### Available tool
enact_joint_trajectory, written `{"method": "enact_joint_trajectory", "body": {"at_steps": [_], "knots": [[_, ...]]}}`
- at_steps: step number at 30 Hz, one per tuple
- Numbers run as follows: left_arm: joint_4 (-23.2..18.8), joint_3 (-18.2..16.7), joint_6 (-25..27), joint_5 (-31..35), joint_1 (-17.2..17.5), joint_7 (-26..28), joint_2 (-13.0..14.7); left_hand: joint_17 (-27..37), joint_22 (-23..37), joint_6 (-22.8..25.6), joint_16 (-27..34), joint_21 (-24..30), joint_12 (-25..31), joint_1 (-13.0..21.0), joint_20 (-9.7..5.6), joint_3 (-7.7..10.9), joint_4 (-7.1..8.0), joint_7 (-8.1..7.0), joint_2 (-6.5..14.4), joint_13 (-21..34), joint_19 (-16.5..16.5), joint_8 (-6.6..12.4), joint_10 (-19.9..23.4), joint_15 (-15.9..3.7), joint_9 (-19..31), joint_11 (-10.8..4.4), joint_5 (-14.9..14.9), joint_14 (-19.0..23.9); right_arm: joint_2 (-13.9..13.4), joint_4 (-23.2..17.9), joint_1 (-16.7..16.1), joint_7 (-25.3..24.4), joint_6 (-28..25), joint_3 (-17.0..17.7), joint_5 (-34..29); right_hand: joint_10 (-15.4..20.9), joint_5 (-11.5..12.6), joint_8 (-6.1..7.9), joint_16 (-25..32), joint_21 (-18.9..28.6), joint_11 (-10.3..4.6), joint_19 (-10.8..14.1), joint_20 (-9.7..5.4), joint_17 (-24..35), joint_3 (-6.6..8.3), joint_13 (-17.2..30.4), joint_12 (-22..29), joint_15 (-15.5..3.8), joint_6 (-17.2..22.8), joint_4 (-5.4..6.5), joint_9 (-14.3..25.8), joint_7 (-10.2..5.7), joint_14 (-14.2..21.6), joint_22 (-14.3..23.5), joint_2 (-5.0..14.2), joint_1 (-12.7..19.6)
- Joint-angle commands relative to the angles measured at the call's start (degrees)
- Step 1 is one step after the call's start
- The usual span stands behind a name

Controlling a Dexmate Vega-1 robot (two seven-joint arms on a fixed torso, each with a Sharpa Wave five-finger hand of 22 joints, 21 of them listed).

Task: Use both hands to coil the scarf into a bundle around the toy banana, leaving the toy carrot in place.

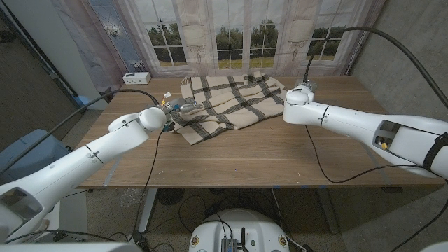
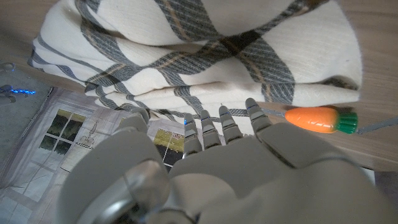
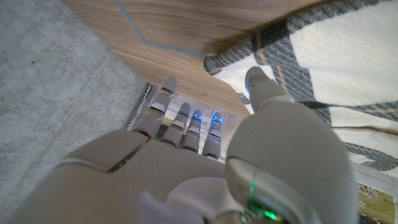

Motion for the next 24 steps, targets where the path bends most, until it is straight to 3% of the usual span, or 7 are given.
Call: {"method": "enact_joint_trajectory", "body": {"at_steps": [1, 11, 17, 24], "knots": [[2.83, 2.84, -2.98, -0.94, -3.25, -5.92, -0.64, -0.06, 0.14, 0.65, 0.24, -0.12, 0.59, -0.53, 0.20, 0.03, -0.15, -0.17, 0.01, 0.01, -0.15, 0.49, 0.55, 0.26, -0.02, -0.01, -0.02, -0.10, 2.89, 5.73, 1.56, 3.28, 1.21, -5.61, -1.96, -1.66, 0.74, -0.05, 0.47, -0.49, -0.48, -0.42, -0.46, -0.49, 1.14, -0.08, -0.01, -4.50, -1.73, -0.10, 0.06, -0.60, -0.70, 0.14, 0.08, 2.15], [3.50, 3.51, -3.40, -1.25, -4.03, -7.80, -0.84, -0.07, 0.15, 0.52, 0.27, -0.15, 0.63, -0.82, 0.32, -0.01, -0.18, 0.03, 0.03, -0.01, -0.26, 0.43, 0.50, 0.49, -0.04, 0.35, -0.06, -0.28, 5.84, 11.75, 1.07, 4.30, 6.00, -5.43, -2.59, -6.51, 1.10, -0.16, 0.42, -1.24, -1.02, -1.05, -0.37, -1.45, 1.23, -0.40, -0.10, -3.89, -6.95, 0.85, 0.05, -3.18, -3.31, 0.17, -1.69, 2.57], [3.70, 3.42, -4.05, -1.72, -3.94, -8.38, -0.74, -0.07, 0.16, 0.16, 0.26, -0.12, 0.54, -1.11, 0.32, -0.06, -0.16, 0.20, 0.07, -0.02, -0.22, 0.31, 0.11, 0.65, -0.04, 0.57, -0.10, -0.54, 8.78, 17.15, 1.33, 5.03, 9.46, -5.53, -3.83, -6.83, 1.20, -0.01, 0.62, -1.23, -0.86, -0.81, -0.55, -1.54, 1.24, -0.45, 0.07, -4.05, -7.32, 1.04, 0.05, -2.95, -3.30, 0.18, -1.70, 2.45], [3.39, 2.89, -4.18, -2.35, -3.35, -8.38, -0.29, -0.06, 0.17, 0.03, 0.30, -0.06, 0.56, -1.41, 0.36, -0.12, -0.10, 0.37, 0.12, -0.03, -0.08, 0.29, 0.00, 0.72, -0.04, 0.60, -0.13, -0.62, 13.77, 26.50, 1.96, 5.98, 13.93, -4.76, -4.62, -6.67, 1.53, 0.45, 0.96, -1.12, -1.12, -0.23, -0.85, -1.72, 1.89, -0.55, 0.51, -4.27, -6.97, 0.90, 0.05, -3.18, -2.90, 0.20, -1.01, 3.43]]}}
